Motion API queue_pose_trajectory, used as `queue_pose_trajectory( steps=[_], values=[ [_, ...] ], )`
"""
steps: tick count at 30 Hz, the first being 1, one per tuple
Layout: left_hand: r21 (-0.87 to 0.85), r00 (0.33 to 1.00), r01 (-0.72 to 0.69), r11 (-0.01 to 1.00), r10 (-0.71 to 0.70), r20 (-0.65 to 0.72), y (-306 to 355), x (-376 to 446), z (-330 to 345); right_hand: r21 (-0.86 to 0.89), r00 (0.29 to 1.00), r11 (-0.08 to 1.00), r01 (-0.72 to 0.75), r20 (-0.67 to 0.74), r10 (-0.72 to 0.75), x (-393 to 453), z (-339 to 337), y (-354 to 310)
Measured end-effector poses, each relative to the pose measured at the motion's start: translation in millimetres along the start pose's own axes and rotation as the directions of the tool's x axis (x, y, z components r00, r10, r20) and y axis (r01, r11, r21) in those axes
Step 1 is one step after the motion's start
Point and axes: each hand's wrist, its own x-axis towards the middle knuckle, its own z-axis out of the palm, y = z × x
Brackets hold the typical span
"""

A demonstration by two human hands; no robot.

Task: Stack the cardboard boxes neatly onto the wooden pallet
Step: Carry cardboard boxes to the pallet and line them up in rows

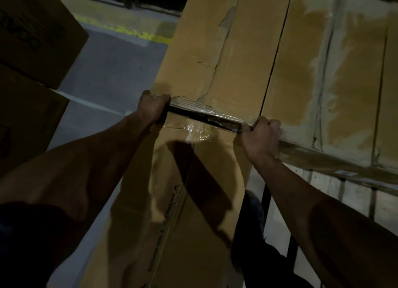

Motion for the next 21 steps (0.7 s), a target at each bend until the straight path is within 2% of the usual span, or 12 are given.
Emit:
queue_pose_trajectory(
  steps=[4,10,21],
  values=[
    [-0.016,0.998,-0.062,0.998,0.061,-0.032,-10.3,0.0,4.6,0.067,0.999,0.998,-0.022,-0.039,0.025,2.0,3.6,0.3],
    [-0.068,0.996,-0.081,0.994,0.079,-0.034,-15.1,0.6,3.8,0.198,0.993,0.978,-0.06,-0.085,0.078,4.1,9.1,1.2],
    [-0.017,0.995,-0.095,0.995,0.094,-0.043,-18.8,-8.5,1.1,0.145,0.995,0.988,-0.042,-0.085,0.055,-3.8,13.6,3.5]
  ],
)
